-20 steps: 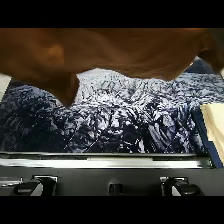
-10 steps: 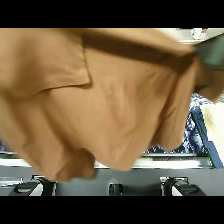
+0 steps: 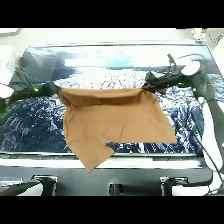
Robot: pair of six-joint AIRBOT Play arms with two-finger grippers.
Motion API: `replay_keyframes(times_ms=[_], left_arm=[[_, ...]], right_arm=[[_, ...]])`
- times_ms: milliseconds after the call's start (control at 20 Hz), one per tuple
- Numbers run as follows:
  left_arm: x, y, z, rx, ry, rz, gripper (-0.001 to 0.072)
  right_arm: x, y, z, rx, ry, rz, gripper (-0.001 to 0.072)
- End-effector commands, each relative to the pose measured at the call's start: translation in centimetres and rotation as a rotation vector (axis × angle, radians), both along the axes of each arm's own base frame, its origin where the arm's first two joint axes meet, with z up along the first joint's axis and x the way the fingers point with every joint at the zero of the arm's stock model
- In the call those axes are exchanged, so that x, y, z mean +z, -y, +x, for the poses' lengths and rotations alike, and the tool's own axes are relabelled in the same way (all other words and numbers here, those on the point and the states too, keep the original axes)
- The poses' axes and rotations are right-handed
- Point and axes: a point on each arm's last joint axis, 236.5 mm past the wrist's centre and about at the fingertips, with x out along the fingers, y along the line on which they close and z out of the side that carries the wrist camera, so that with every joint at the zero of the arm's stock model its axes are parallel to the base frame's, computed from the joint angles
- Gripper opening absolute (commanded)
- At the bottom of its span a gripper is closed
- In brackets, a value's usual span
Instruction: Fold the clothes and pants, and hang the long-sleeved shirts on hangers.
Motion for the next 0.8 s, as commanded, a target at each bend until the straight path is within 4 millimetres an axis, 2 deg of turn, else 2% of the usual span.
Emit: replay_keyframes(times_ms=[0, 50, 100, 150, 200, 350, 400, 450, 550, 650, 750], left_arm=[[-5.5, 1.5, -2.9, -0.065, -0.231, -0.060, 0.0034], [-5.5, 1.2, -3.2, -0.069, -0.245, -0.063, 0.0112], [-5.5, 0.6, -4.2, -0.087, -0.282, -0.066, 0.0350], [-5.6, -0.7, -5.6, -0.108, -0.338, -0.055, 0.0578], [-6.0, -2.6, -7.4, -0.122, -0.413, -0.039, 0.0624], [-8.0, -7.9, -14.1, -0.102, -0.665, -0.022, 0.0617], [-8.9, -8.6, -15.9, -0.080, -0.717, -0.044, 0.0589], [-10.3, -8.5, -17.7, -0.058, -0.760, -0.073, 0.0589], [-13.8, -7.0, -20.7, -0.034, -0.802, -0.118, 0.0589], [-15.8, -3.2, -21.6, -0.037, -0.757, -0.253, 0.0587], [-17.4, -1.4, -21.8, 0.005, -0.737, -0.300, 0.0585]], right_arm=[[-2.4, -1.1, 0.1, -0.016, -0.100, 0.095, 0.0072], [-2.3, 0.2, -0.2, -0.018, -0.104, 0.070, 0.0114], [-2.1, 2.0, -0.9, -0.016, -0.118, 0.036, 0.0228], [-2.2, 4.8, -2.2, -0.010, -0.145, -0.027, 0.0445], [-2.6, 8.4, -4.2, 0.004, -0.192, -0.119, 0.0554], [-3.9, 22.1, -12.5, -0.065, -0.458, -0.482, 0.0554], [-3.9, 24.7, -14.8, -0.095, -0.526, -0.534, 0.0554], [-4.2, 25.9, -16.7, -0.120, -0.557, -0.528, 0.0554], [-5.4, 26.0, -19.2, -0.166, -0.568, -0.484, 0.0554], [-6.8, 25.0, -21.3, -0.143, -0.564, -0.471, 0.0555], [-7.7, 24.0, -22.9, -0.123, -0.573, -0.457, 0.0556]])
